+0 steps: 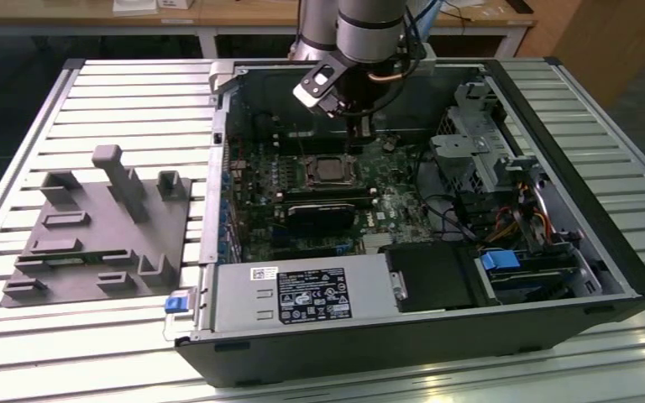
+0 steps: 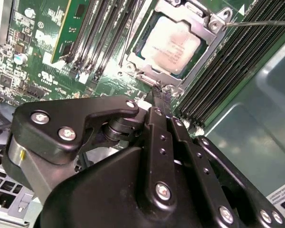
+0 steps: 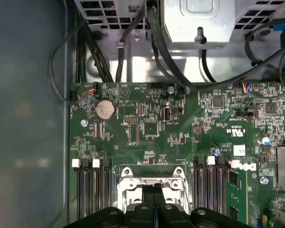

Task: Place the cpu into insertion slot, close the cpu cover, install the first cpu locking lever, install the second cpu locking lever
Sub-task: 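Close the cpu cover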

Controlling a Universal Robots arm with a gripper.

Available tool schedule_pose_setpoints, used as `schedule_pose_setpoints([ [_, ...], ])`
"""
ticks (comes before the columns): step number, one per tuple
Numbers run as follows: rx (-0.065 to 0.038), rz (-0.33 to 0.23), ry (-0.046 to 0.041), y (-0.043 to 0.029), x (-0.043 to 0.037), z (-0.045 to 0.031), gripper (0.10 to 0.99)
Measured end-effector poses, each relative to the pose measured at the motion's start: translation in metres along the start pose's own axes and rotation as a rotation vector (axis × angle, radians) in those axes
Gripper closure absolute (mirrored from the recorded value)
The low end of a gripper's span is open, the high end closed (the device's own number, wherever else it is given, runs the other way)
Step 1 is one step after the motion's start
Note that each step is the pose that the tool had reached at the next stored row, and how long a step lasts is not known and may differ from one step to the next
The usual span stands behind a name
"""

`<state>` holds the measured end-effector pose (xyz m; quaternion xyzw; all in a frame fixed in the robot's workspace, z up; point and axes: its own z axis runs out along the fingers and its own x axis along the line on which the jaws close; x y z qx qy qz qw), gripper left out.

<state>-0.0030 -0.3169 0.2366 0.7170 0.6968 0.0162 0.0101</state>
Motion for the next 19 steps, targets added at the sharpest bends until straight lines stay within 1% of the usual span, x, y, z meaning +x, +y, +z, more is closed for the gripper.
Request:
schedule_pose_setpoints([
  [2, 0.0, 0.0, 0.0, -0.0037, -0.0001, 0.0, 0.984],
  [5, 0.0, 0.0, 0.0, -0.0121, -0.0004, 0.0005, 0.984],
  [9, 0.0, 0.0, 0.0, -0.0211, -0.0007, 0.0036, 0.984],
  [13, 0.0, 0.0, 0.0001, -0.0272, -0.001, 0.0078, 0.984],
  [19, 0.0, 0.0, 0.0, -0.0342, -0.0017, 0.0142, 0.984],
])
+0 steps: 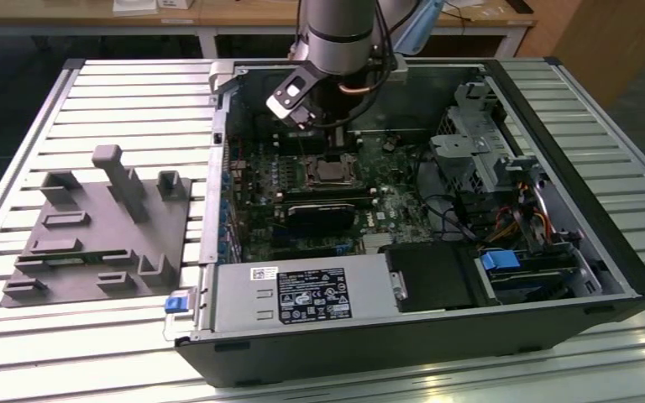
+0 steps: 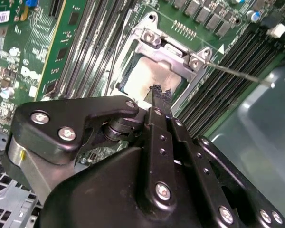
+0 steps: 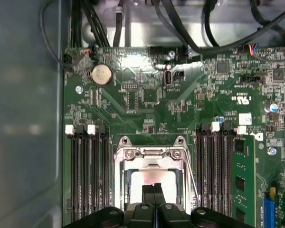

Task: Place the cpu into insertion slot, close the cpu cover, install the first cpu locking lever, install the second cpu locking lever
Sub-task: 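Close the cpu cover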

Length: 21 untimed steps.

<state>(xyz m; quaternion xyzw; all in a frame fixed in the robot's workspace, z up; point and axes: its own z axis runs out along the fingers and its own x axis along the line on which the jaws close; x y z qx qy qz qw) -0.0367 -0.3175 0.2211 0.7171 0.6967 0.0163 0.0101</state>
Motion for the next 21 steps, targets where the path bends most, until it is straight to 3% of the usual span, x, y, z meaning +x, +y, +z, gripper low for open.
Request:
schedule_pose_setpoints([
  [10, 0.0, -0.015, 0.0006, -0.0017, -0.0001, 0.001, 0.984],
  [21, 0.002, -0.215, -0.0007, -0.0017, -0.0001, 0.0011, 0.984],
])
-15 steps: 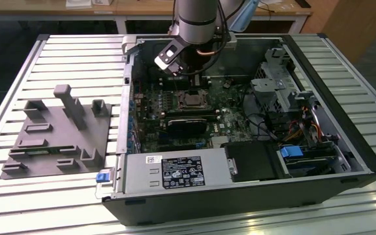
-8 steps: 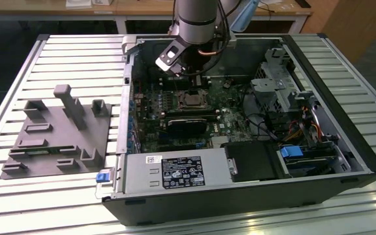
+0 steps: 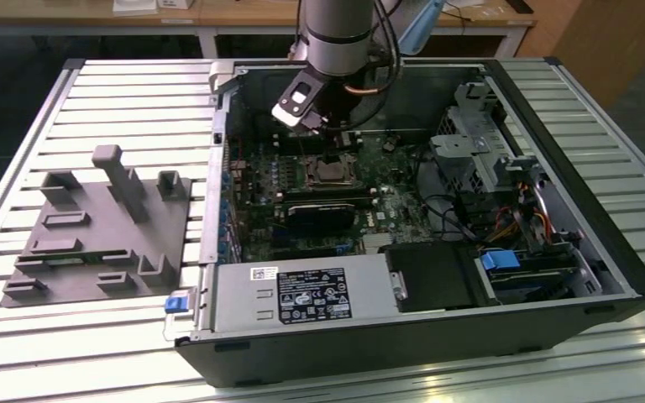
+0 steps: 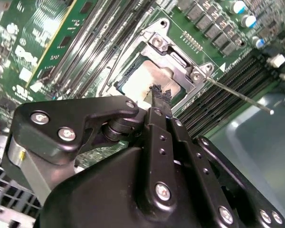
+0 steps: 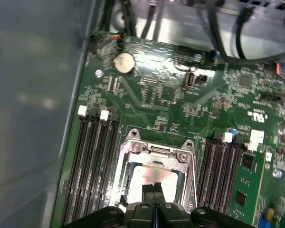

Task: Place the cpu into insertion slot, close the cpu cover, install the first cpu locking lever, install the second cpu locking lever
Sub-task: 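Close the cpu cover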

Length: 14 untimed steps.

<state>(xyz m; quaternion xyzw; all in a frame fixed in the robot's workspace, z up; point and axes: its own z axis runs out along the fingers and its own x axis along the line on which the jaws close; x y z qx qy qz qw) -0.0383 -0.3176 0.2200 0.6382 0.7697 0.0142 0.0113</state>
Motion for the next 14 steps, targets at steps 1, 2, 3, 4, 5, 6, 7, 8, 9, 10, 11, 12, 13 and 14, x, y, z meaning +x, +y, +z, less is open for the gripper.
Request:
schedule_pose_setpoints([
  [1, 0.0, -0.018, -0.0003, 0.0, 0.0, 0.0, 0.984],
  [2, 0.0, -0.036, -0.0006, 0.0, 0.0, 0.0, 0.984],
  [3, 0.001, -0.054, -0.001, 0.0, 0.0, 0.0, 0.984],
  [4, 0.001, -0.072, -0.0014, 0.0, 0.0, 0.0, 0.984],
  [5, 0.001, -0.09, -0.0017, 0.0, 0.0, 0.0001, 0.984],
  [6, 0.001, -0.108, -0.0021, 0.0, 0.0, 0.0001, 0.984],
  [7, 0.001, -0.128, -0.0024, 0.0, 0.0, 0.0001, 0.984],
  [8, 0.002, -0.146, -0.0028, 0.0, 0.0, 0.0001, 0.984],
  [9, 0.002, -0.164, -0.0031, 0.0, 0.0, 0.0002, 0.984],
  [10, 0.002, -0.182, -0.0035, 0.0, 0.0, 0.0002, 0.984],
  [11, 0.002, -0.2, -0.0038, 0.0, 0.0, 0.0002, 0.984],
  [12, 0.002, -0.218, -0.0042, 0.0, 0.0, 0.0002, 0.984],
  [13, 0.003, -0.237, -0.0047, 0.0, 0.0, 0.0002, 0.984],
  [14, 0.003, -0.254, -0.0051, 0.0, 0.0, 0.0002, 0.984],
])
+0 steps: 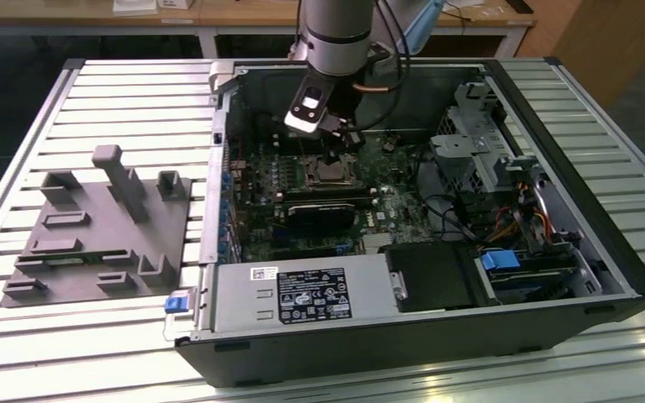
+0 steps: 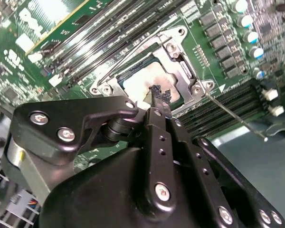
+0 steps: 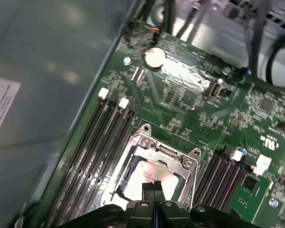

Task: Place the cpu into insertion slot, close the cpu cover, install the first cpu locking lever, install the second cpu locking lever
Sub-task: 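Close the cpu cover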

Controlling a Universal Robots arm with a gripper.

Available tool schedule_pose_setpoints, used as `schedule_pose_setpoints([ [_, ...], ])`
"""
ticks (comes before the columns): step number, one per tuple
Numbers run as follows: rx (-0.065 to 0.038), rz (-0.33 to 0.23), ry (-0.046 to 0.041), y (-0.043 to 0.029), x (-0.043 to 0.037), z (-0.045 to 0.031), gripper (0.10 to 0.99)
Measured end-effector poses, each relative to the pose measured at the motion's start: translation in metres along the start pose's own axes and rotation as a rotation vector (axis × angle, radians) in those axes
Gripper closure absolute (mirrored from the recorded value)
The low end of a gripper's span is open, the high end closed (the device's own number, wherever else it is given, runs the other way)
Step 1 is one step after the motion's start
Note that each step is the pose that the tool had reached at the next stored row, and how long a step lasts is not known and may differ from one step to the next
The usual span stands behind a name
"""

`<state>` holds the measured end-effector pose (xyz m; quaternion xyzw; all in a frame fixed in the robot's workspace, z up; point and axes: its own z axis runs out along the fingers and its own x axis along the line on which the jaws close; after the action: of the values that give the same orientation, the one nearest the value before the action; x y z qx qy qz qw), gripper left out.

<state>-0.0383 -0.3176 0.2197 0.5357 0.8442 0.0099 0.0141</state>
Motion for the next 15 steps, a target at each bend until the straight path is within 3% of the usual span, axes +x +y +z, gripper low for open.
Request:
schedule_pose_setpoints([
  [15, 0.006, -0.269, -0.0118, -0.0001, 0.0, 0.0002, 0.984],
])
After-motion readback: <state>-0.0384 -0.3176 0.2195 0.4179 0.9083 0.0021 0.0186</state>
